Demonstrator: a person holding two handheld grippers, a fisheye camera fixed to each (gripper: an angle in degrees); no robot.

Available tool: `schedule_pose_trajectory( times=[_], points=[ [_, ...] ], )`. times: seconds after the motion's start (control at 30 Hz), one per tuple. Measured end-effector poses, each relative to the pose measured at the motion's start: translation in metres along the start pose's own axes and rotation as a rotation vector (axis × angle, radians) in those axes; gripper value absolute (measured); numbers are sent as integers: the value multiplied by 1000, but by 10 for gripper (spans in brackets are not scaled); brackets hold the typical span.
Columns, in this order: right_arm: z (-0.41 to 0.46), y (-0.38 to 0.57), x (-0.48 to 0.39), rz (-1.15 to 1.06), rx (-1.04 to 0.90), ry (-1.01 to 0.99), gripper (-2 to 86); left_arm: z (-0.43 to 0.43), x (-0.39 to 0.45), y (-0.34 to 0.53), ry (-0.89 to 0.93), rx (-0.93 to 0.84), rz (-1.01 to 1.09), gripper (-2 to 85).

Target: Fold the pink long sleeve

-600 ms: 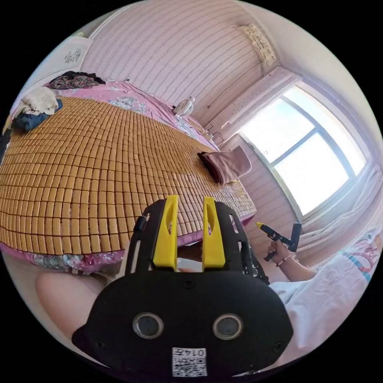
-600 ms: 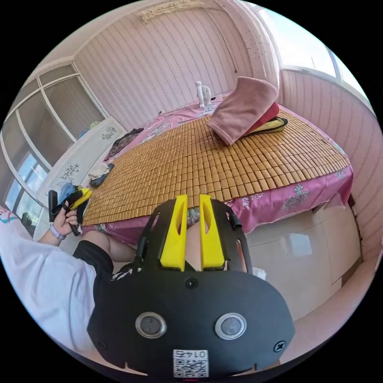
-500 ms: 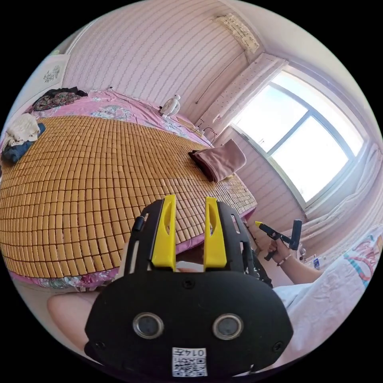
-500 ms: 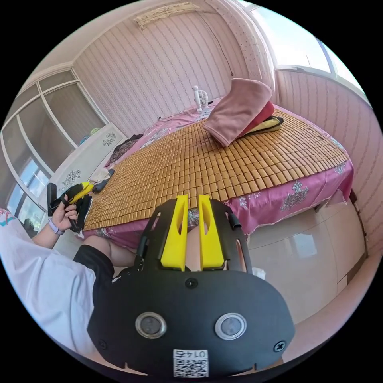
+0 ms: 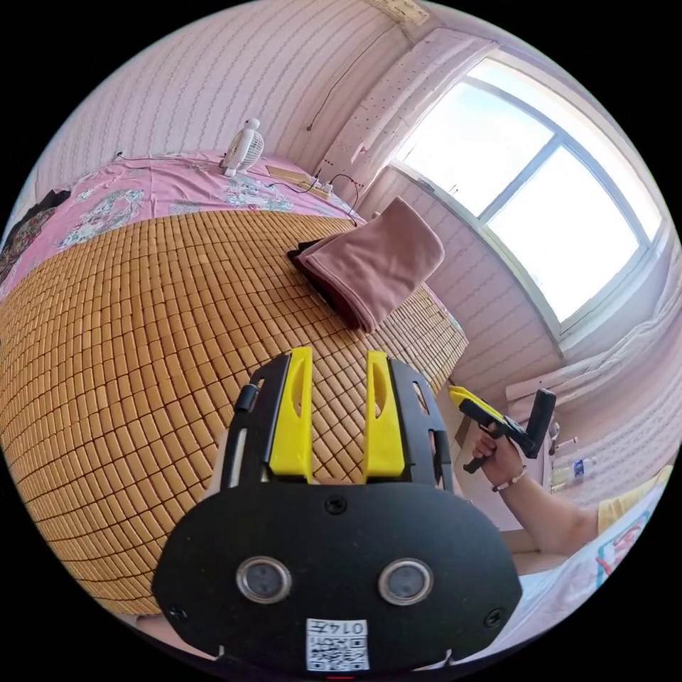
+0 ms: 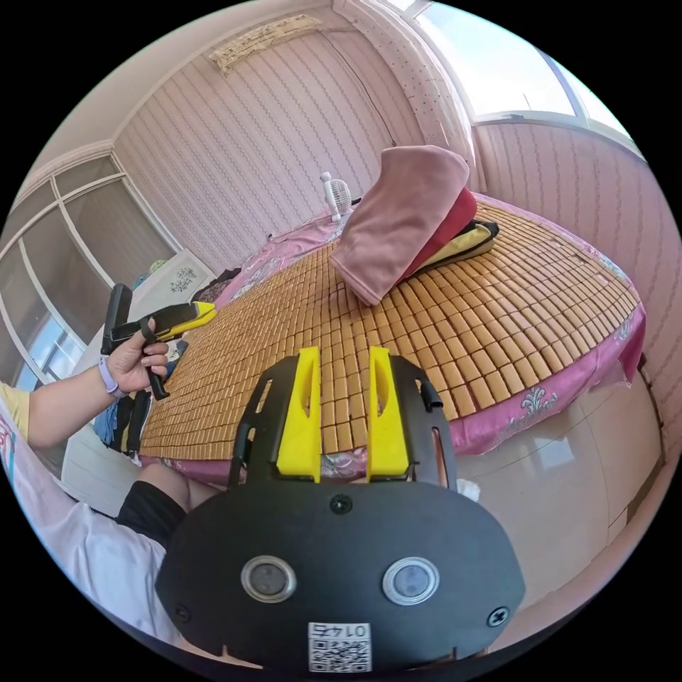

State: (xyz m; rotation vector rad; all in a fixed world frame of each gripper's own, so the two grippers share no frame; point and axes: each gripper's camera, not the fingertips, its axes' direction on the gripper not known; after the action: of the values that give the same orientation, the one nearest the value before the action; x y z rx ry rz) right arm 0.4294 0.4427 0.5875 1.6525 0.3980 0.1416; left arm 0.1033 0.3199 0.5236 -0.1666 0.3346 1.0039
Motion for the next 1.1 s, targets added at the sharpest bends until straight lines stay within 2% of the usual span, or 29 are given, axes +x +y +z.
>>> schedule_pose_trajectory(
  times=[0.13, 0.3, 0.37, 0.5, 0.57, 0.63, 0.73, 0.83, 0.9, 1.0, 1.07, 1.1],
  points=[
    [37, -39, 32, 36, -22, -3, 121, 55, 1, -48, 55, -91, -21, 65],
    [88, -86, 79, 142, -45, 22, 130, 133, -5, -107, 13, -115, -124, 152],
    [111, -106, 102, 209, -42, 12, 132, 160, -12, -125, 27, -156, -199, 153],
    [140, -126, 132, 295, -79, -61, 91, 206, -20, -149, 197, -222, -265, 83],
    [143, -135, 143, 317, -133, -125, 59, 212, -22, -153, 224, -252, -286, 63],
    [132, -137, 138, 250, -131, -131, 38, 204, -23, -153, 255, -245, -293, 42],
    [91, -129, 114, 151, -5, -200, 20, 162, -14, -149, 322, -145, -225, 27],
    [51, -100, 73, 88, 67, -281, 13, 91, 6, -124, 348, -47, -31, 20],
    [39, -72, 47, 39, 47, -359, 11, 31, 7, -70, 306, -4, 41, 16],
    [50, -12, 17, 68, -100, -485, 9, -26, -13, 20, 302, -5, -56, 10],
    [76, 32, -10, 120, -306, -551, 8, -56, -19, 75, 199, -8, -88, 7],
    [80, 40, -21, 101, -344, -564, 8, -74, -22, 108, 135, 9, -125, 6]
  ],
)
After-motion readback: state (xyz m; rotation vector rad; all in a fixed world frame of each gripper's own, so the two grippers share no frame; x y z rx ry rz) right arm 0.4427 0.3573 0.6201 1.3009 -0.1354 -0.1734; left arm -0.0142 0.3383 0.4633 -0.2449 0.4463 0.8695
